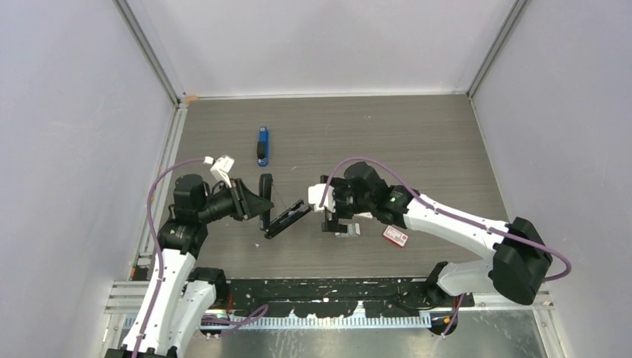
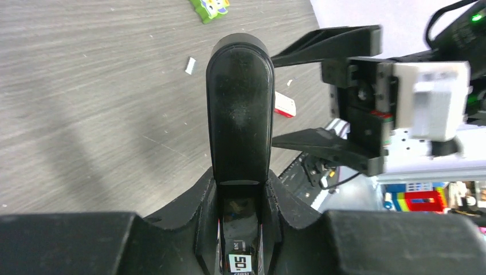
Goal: Unload the staples from the stapler
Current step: Unload the staple at the center of the board.
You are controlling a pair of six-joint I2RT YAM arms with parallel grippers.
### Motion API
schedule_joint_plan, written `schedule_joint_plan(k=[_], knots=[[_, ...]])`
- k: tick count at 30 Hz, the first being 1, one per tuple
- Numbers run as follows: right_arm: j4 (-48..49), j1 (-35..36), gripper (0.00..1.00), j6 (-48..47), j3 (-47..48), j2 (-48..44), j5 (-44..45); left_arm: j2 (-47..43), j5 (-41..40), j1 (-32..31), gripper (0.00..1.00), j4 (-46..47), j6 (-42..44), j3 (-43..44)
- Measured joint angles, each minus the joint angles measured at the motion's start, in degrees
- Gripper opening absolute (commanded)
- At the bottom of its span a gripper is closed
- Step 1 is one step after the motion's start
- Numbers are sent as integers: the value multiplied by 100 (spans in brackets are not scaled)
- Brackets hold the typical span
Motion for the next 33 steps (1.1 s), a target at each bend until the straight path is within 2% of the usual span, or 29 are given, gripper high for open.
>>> schedule_joint_plan(k=[8,14,17,21,25,28,33], knots=[[450,439,95,-564,-289,437,857,-144,286,-70,0,85,-717,-264],[837,638,82,-472,-299,439,1165,-149,365,-83,0,251,-1095,-404],[881,708,70,-337,-299,420,1132,-142,367,-87,0,422,-1287,-481],[796,841,38,-166,-295,420,1025,-74,363,-118,0,535,-1491,-516],[645,916,16,-9,-284,417,905,35,284,-133,0,555,-1663,-516],[363,916,9,70,-284,417,706,122,-48,-133,0,566,-1998,-520],[-111,927,4,763,-284,437,136,291,-688,-136,0,601,-2712,-662]])
